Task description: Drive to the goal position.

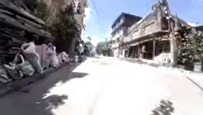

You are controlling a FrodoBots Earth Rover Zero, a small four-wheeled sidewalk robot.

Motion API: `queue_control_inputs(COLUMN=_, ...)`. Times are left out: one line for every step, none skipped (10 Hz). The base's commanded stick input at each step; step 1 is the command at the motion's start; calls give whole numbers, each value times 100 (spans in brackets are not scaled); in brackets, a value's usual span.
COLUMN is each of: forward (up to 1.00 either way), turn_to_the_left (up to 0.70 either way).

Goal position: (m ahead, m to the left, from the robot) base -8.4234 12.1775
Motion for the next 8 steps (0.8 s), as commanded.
queue_control_inputs(forward=100, turn_to_the_left=5)
queue_control_inputs(forward=100, turn_to_the_left=16)
queue_control_inputs(forward=100, turn_to_the_left=25)
queue_control_inputs(forward=100, turn_to_the_left=14)
queue_control_inputs(forward=100, turn_to_the_left=3)
queue_control_inputs(forward=100, turn_to_the_left=3)
queue_control_inputs(forward=100, turn_to_the_left=1)
queue_control_inputs(forward=36, turn_to_the_left=0)
